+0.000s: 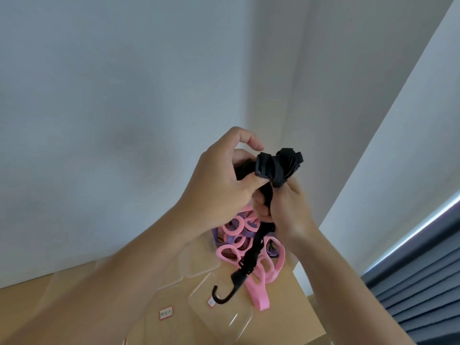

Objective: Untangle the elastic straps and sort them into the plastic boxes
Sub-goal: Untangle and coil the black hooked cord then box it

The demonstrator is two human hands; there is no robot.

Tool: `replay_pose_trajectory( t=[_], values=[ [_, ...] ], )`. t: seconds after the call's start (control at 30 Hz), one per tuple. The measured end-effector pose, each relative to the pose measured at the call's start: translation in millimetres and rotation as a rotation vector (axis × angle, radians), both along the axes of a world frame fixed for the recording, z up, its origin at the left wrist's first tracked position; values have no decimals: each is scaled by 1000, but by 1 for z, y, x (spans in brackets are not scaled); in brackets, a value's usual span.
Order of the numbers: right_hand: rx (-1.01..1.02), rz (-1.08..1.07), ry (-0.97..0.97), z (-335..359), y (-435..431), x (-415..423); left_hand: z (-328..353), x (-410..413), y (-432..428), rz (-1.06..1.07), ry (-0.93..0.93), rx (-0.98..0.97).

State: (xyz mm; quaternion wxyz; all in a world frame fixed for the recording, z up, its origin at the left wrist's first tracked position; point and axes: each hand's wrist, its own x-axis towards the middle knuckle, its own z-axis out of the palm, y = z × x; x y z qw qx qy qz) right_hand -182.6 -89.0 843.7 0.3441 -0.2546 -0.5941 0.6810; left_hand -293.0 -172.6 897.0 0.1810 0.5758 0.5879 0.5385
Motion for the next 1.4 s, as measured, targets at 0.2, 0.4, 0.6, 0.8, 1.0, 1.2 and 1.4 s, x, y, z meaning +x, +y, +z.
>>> replay_pose_trajectory(
  t=[0.2, 0.4, 0.6, 0.8, 1.0, 1.2, 1.4],
  values=[
    [-15, 99, -26, -12, -20, 5, -9, -6, 10, 217, 175, -33],
    [-348, 75, 84, -3, -21, 6, -12, 0, 3, 223, 357, 42],
    [-333, -53, 155, 6, -22, -1, -1, -3, 1, 197, 376, 19],
    [-334, -18, 127, 14, -28, -5, -5, -8, 5, 337, 180, -6],
    [-41, 128, -340, 23, -27, 4, -18, -7, 13, 337, 264, 67],
    [737, 336, -753, 55, -11, 34, -31, -11, 6, 218, 350, 13],
    [936, 384, -801, 97, 11, 42, -29, -8, -1, 108, 338, -14]
  ],
)
